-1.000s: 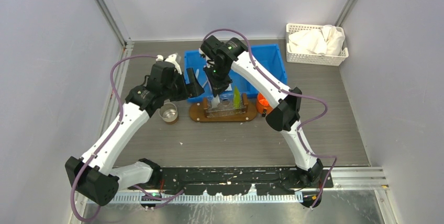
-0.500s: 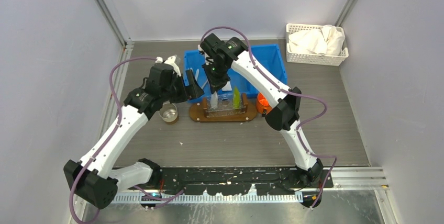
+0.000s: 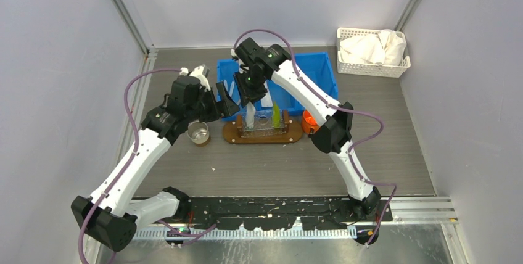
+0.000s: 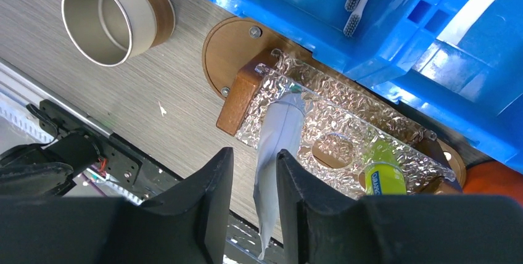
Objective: Prepare toiletry sets of a toothbrush and toothpaste on the tray
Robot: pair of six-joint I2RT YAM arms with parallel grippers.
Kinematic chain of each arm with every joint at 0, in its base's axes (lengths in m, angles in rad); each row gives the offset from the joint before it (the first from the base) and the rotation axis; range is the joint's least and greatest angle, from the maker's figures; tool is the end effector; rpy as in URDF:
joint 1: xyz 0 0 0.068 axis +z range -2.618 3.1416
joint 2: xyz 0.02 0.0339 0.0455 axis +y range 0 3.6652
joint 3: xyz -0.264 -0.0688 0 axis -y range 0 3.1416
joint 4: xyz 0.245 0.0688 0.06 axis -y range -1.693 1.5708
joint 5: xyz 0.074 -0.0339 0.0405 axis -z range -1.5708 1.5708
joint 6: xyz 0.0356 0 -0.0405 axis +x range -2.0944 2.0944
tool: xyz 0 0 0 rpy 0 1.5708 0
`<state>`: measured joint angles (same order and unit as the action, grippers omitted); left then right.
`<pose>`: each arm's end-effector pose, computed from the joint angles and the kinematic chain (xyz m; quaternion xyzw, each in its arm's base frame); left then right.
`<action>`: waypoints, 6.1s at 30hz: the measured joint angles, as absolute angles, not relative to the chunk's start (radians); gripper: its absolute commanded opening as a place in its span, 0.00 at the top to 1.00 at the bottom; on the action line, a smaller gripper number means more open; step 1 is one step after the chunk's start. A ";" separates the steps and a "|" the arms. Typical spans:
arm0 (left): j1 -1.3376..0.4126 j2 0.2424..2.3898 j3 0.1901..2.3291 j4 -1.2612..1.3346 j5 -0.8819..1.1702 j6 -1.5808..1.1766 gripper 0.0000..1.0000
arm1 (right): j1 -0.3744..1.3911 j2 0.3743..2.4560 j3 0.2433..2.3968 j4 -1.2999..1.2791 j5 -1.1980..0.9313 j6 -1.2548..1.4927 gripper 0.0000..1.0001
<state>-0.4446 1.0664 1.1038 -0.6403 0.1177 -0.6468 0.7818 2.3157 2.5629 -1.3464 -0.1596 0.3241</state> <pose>0.2014 -0.1006 0.3517 -0.0620 0.8819 -0.2856 0.3700 0.3306 0.3362 0.3285 -0.2380 0.9397 0.1883 0.1575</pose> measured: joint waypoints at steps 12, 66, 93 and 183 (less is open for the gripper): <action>-0.445 1.061 1.104 -0.645 0.113 -0.647 0.22 | 0.786 2.238 2.444 -1.290 -0.165 0.324 0.61; -0.532 2.563 2.608 -1.120 -0.097 -0.446 0.53 | 0.463 1.353 1.274 -0.755 -0.029 0.342 0.41; -0.567 2.563 2.456 -1.162 -0.427 -0.490 0.56 | 0.454 1.364 1.211 -0.722 -0.108 0.315 0.43; -0.260 1.473 1.855 -1.158 0.667 -1.393 0.95 | 1.114 1.285 1.702 -0.362 0.468 -0.149 0.55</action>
<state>-0.2600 1.4727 1.8549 -1.1576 0.6670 -1.3930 1.1141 1.2850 1.7016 -0.3618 0.4679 -0.1490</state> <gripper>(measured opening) 0.085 0.450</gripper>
